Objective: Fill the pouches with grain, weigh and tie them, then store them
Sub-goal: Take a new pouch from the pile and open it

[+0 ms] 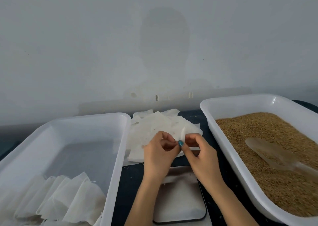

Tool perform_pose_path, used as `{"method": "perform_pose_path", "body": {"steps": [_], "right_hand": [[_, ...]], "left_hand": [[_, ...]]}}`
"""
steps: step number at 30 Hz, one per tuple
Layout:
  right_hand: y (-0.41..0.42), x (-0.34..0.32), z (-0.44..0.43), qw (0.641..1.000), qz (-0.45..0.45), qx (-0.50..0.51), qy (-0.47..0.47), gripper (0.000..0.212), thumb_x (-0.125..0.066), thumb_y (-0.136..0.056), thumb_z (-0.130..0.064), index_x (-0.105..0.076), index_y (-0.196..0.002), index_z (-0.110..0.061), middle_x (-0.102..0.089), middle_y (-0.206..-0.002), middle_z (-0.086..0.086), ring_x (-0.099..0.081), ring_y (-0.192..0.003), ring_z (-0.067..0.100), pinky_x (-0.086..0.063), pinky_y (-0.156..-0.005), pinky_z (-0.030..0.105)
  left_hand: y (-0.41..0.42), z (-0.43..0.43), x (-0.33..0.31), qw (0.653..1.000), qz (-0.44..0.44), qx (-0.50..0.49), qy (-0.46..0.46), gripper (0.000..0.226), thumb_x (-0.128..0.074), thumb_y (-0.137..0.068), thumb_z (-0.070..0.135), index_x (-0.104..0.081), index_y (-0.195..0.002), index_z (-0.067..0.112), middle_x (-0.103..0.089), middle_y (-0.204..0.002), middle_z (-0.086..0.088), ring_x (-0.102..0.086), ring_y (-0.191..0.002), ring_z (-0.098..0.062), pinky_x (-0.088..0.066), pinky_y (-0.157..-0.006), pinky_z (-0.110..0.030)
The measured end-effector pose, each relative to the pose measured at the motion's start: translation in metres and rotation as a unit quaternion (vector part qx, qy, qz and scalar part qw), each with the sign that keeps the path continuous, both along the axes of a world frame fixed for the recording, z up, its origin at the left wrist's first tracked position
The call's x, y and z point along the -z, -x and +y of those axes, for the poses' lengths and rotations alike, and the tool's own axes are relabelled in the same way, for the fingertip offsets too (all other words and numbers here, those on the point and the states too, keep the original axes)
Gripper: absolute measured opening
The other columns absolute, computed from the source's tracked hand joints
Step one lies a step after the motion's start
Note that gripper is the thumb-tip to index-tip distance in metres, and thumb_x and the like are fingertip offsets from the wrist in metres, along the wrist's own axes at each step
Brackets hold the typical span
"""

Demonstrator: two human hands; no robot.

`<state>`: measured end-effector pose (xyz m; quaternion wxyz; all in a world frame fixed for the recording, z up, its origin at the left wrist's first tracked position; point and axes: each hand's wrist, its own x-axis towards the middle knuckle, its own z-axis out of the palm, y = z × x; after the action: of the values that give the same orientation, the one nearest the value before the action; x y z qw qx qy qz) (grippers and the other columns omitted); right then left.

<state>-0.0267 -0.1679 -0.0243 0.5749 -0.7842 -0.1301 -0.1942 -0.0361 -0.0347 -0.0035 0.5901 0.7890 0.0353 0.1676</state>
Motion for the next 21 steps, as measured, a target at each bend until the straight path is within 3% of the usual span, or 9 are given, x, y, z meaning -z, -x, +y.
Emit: {"method": "perform_pose_path", "body": {"steps": [4,7,10,13,15,21], "right_hand": [[0.003,-0.001,-0.001,0.999,0.011,0.018,-0.026,0.010,-0.073,-0.089,-0.025,-0.066,-0.094,-0.029,-0.071,-0.085,-0.018,-0.068,-0.085,-0.003,-0.051,-0.070,0.008],[0.004,0.000,-0.003,0.999,0.023,0.023,-0.018,0.021,-0.072,-0.090,-0.016,-0.064,-0.094,-0.036,-0.071,-0.085,-0.017,-0.070,-0.082,0.000,-0.057,-0.072,0.017],[0.005,0.001,-0.004,0.999,0.026,0.033,0.009,0.031,-0.068,-0.091,-0.013,-0.062,-0.091,-0.044,-0.071,-0.085,-0.016,-0.070,-0.079,0.002,-0.056,-0.072,0.017],[0.001,0.003,-0.008,0.997,0.063,0.041,-0.003,0.011,-0.064,-0.093,-0.014,-0.071,-0.093,-0.023,-0.072,-0.085,-0.006,-0.071,-0.081,0.013,-0.059,-0.077,0.032],[0.000,0.004,-0.011,0.996,0.075,0.041,0.005,0.009,-0.063,-0.094,-0.013,-0.071,-0.090,-0.016,-0.070,-0.081,-0.004,-0.069,-0.079,0.015,-0.058,-0.076,0.038],[0.003,0.001,-0.009,0.993,0.099,0.047,0.047,0.017,-0.068,-0.089,-0.023,-0.054,-0.094,-0.032,-0.067,-0.080,-0.012,-0.066,-0.073,0.002,-0.048,-0.065,0.019]], "left_hand": [[0.002,-0.004,0.001,1.000,-0.004,0.011,-0.023,0.024,-0.082,-0.077,0.018,-0.059,-0.079,0.025,-0.072,-0.069,0.007,-0.068,-0.063,-0.007,-0.050,-0.057,-0.015],[0.004,-0.005,0.001,0.999,-0.007,0.006,-0.042,0.026,-0.083,-0.076,0.022,-0.058,-0.078,0.027,-0.070,-0.069,0.007,-0.067,-0.063,-0.008,-0.049,-0.057,-0.014],[0.005,-0.007,0.001,0.997,-0.013,-0.001,-0.070,0.028,-0.084,-0.076,0.025,-0.058,-0.081,0.029,-0.069,-0.070,0.011,-0.067,-0.064,-0.005,-0.050,-0.058,-0.013],[0.007,-0.009,-0.001,0.995,-0.033,-0.006,-0.095,0.026,-0.082,-0.080,0.025,-0.057,-0.082,0.031,-0.069,-0.072,0.014,-0.066,-0.067,-0.004,-0.048,-0.059,-0.012],[0.009,-0.010,-0.003,0.989,-0.054,-0.017,-0.134,0.026,-0.078,-0.080,0.018,-0.056,-0.083,0.031,-0.065,-0.072,0.013,-0.064,-0.071,-0.003,-0.050,-0.061,-0.014],[0.013,-0.015,-0.007,0.954,-0.111,-0.076,-0.266,0.024,-0.068,-0.078,0.006,-0.054,-0.088,0.022,-0.049,-0.084,0.011,-0.053,-0.066,-0.007,-0.048,-0.057,-0.023]]}}
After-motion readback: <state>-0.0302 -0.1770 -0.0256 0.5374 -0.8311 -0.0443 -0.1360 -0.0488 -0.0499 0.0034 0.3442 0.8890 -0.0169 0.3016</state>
